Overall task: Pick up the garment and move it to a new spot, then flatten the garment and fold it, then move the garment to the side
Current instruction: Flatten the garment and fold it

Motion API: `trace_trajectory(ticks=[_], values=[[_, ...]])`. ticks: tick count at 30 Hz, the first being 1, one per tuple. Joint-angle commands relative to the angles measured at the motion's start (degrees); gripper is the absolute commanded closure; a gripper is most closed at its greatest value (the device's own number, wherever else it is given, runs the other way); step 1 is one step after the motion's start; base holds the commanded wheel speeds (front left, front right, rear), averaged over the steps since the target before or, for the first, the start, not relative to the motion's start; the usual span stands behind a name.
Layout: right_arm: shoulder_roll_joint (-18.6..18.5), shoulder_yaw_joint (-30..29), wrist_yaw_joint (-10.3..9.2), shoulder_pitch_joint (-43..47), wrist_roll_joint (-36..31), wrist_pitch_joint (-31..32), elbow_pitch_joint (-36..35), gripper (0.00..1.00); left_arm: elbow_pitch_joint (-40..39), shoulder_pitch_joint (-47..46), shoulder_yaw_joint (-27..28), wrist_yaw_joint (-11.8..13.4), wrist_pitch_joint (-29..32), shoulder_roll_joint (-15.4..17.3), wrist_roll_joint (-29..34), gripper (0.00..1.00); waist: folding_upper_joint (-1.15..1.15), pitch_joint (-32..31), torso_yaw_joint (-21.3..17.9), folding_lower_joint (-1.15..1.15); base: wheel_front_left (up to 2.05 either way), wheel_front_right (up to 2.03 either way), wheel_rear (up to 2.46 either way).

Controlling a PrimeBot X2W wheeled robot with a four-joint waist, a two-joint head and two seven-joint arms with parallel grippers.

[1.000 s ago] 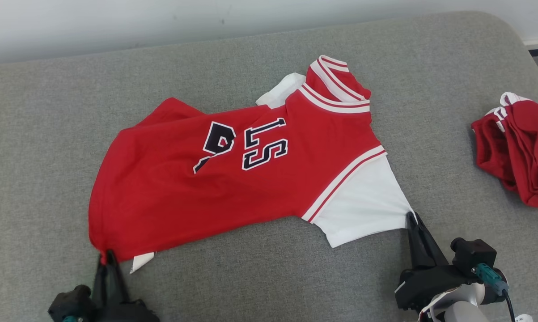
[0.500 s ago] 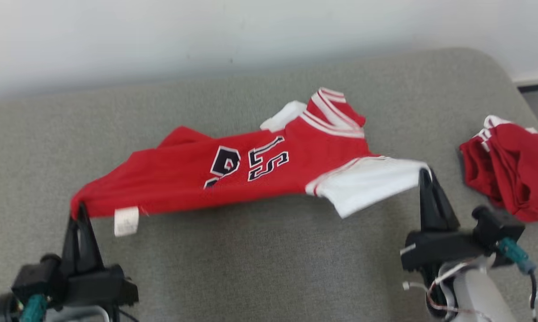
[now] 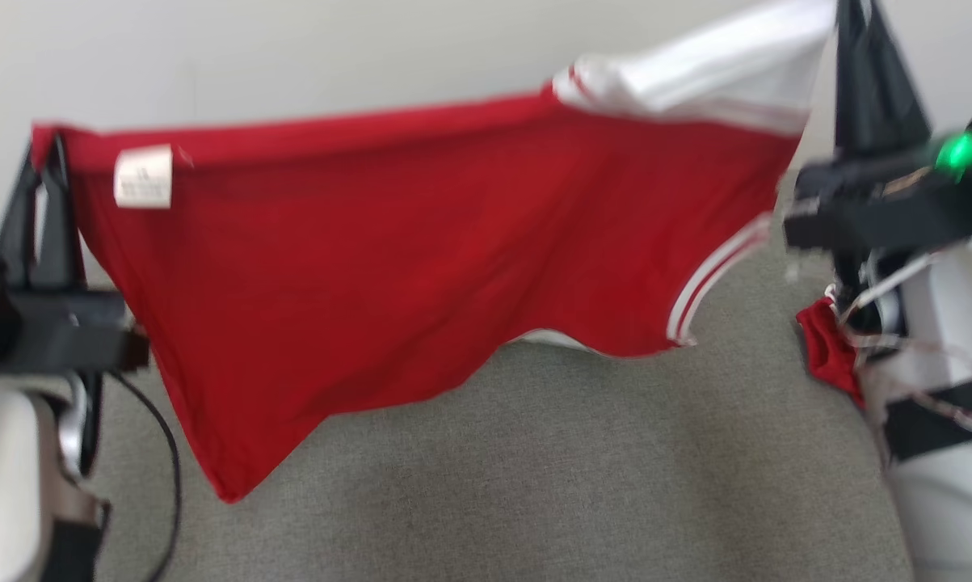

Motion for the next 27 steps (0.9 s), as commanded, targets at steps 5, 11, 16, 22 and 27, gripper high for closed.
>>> trace_trajectory(ticks=[5, 11, 16, 22, 27], values=[[-2.9, 2.7, -0.15, -10.8, -1.1, 0.0, 1.6, 1.0, 3.3, -11.0, -3.2, -0.6, 0.5, 4.8, 1.0, 1.0, 0.0, -0.4, 0.8, 0.01, 0.0, 0.0, 0.0], [-4.6, 5.5, -0.16, -16.6, -1.7, 0.0, 3.6, 1.0, 5.5, -17.4, -5.3, -0.8, 1.8, 5.9, 0.5, 1.0, 0.0, 1.5, 1.8, 0.01, 0.0, 0.0, 0.0], [-6.6, 7.9, -0.15, -22.7, -2.2, 0.0, 7.8, 1.0, 8.3, -22.6, -7.9, -0.7, 3.6, 5.5, 1.5, 1.0, 0.0, 7.6, 3.0, 0.01, 0.0, 0.0, 0.0], [-11.5, 9.3, -0.16, -36.6, -5.6, 0.0, 13.8, 1.0, 13.5, -34.2, -10.1, 2.6, 4.9, 4.1, 4.6, 1.0, 0.0, 20.4, 4.5, 0.01, 0.0, 0.0, 0.0], [-13.9, 4.5, -0.16, -47.8, -10.0, 0.0, 16.7, 1.0, 16.7, -44.4, -11.0, 6.3, 2.8, 4.3, 7.6, 1.0, 0.0, 26.3, 5.3, 0.01, 0.0, 0.0, 0.0]])
